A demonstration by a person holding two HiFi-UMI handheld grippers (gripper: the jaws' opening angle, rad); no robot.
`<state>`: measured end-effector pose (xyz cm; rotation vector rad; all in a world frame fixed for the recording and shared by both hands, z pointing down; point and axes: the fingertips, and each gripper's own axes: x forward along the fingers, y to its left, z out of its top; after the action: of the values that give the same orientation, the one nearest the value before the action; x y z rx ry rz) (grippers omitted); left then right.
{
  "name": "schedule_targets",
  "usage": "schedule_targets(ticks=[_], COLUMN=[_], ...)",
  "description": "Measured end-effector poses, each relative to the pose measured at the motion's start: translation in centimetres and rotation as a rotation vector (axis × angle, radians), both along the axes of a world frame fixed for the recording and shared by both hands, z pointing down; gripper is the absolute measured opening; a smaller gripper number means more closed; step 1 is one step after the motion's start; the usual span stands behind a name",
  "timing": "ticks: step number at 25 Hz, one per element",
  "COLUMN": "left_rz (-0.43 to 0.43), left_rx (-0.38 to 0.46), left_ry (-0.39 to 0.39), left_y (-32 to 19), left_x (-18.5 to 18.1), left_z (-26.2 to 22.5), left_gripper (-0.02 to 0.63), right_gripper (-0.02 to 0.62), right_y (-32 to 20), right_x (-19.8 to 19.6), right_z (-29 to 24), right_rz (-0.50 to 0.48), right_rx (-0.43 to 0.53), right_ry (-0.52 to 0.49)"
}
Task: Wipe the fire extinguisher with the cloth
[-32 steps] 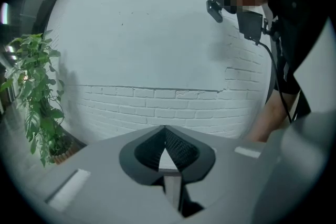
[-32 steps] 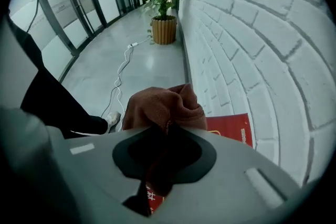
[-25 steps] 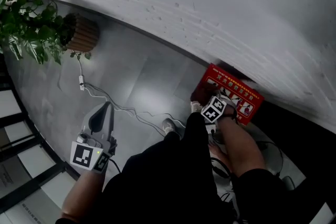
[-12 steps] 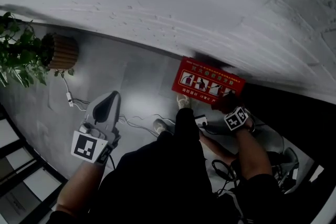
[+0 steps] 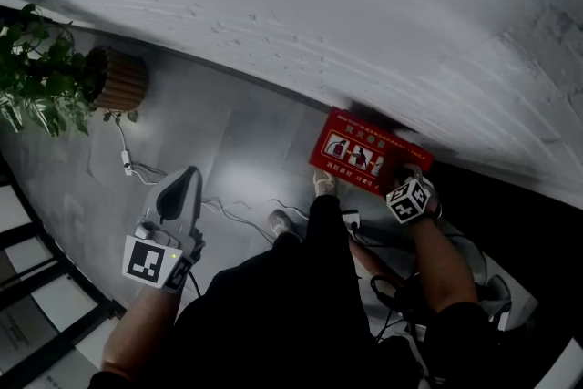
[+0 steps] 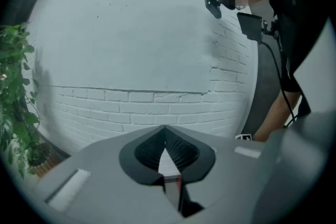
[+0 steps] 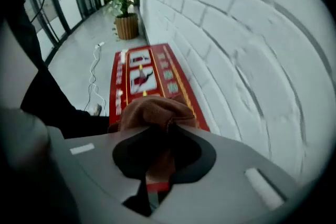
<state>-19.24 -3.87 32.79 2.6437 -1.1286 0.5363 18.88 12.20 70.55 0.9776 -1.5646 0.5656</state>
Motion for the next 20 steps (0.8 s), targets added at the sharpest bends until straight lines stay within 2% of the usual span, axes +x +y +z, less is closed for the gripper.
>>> schedule_targets(ticks=[5,7,9,12,15,18,20], left_rz=[-0.073,-0.113,-0.138,-0.155,-0.157,-0.131,-0.098], left_rx=[0.034,0.035,0.032,0.022,0.016,0.012,0.022], left_ry=[-0.056,-0.075,-0.089,-0.104,-0.101,-0.079,-0.056], left_y=[0.1,0.1,0.4,0.9,1.1,0.9,0.4], left_x=[-2.7,-3.8,-4.4,-4.7,-4.3,-2.9,-1.4], left_z=[-1.7,-1.9,-2.1,-2.0,-1.6,-1.0,-1.4], left_gripper=[0.000,0.000,0.000,0.000,0.000,0.000,0.000], right_gripper=[0.051,0.052,0.052,0.052,0.052,0.052,0.052], right_y=[-13.3,-16.7,-18.0,-17.9,-16.9,-14.3,-11.4], right_x=[-10.3,-13.5,-15.3,-15.4,-13.8,-10.0,-6.4], right_z=[-0.6,0.1,1.4,3.1,3.1,3.1,3.0], right_rz=[-0.208,-0.267,-0.298,-0.328,-0.353,-0.249,-0.198], right_rx=[0.121,0.108,0.055,-0.016,-0.003,-0.006,-0.023], right_ry=[-0.102,-0.121,-0.119,-0.087,-0.056,-0.071,-0.047])
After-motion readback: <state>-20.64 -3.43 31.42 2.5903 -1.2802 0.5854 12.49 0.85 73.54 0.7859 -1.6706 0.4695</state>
